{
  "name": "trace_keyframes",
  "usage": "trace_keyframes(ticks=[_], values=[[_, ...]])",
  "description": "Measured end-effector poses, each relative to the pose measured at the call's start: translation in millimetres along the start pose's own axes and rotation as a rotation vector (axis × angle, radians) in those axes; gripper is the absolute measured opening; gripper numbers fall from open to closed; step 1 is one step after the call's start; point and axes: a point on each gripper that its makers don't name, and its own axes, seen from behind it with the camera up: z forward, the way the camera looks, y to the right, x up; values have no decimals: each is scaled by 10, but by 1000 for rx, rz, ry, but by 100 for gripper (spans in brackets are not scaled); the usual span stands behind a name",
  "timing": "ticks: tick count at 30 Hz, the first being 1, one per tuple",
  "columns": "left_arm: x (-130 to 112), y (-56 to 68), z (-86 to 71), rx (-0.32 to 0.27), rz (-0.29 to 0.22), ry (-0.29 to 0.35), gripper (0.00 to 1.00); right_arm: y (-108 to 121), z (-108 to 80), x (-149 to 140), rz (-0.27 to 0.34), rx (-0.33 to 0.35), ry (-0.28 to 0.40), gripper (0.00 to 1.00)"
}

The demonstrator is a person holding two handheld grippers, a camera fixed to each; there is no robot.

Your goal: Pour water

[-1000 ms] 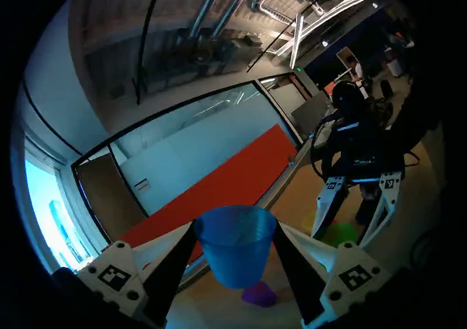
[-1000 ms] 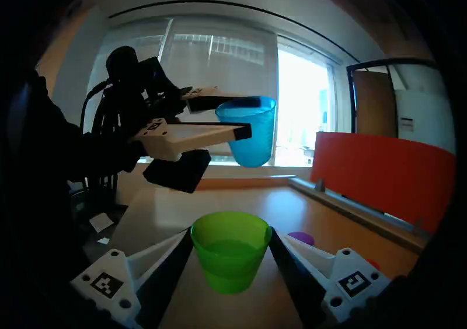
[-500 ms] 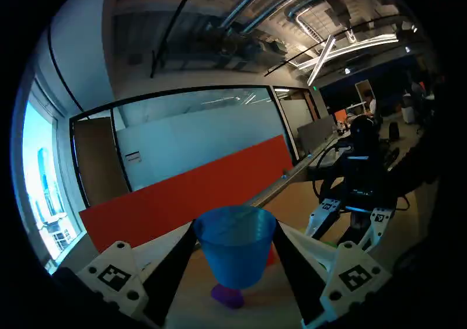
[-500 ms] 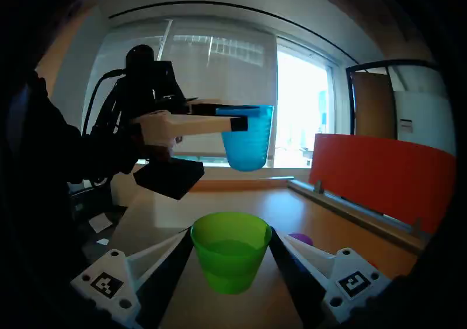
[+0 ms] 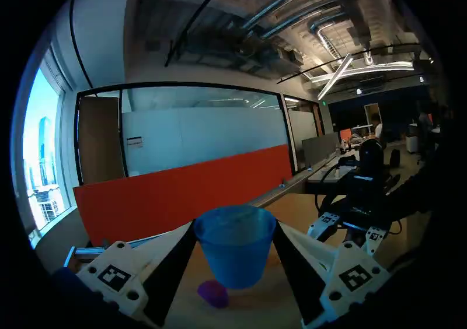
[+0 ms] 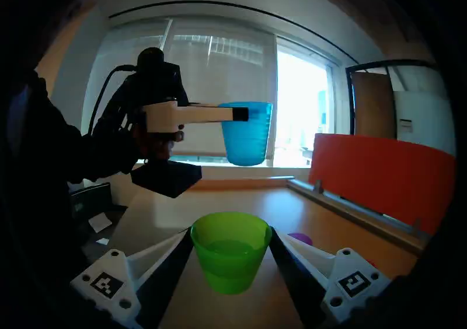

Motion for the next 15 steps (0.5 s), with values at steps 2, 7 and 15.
trace_keyframes(ticks=[2, 7, 15], values=[[-18, 6, -3, -1, 2, -4, 88, 4, 1, 1, 0, -1, 0, 93], [-42, 14, -4, -6, -18, -7, 88, 9, 1, -4, 3, -3, -1, 93], [-105, -56, -8, 7, -52, -15, 88, 24, -9, -1, 5, -9, -4, 93]])
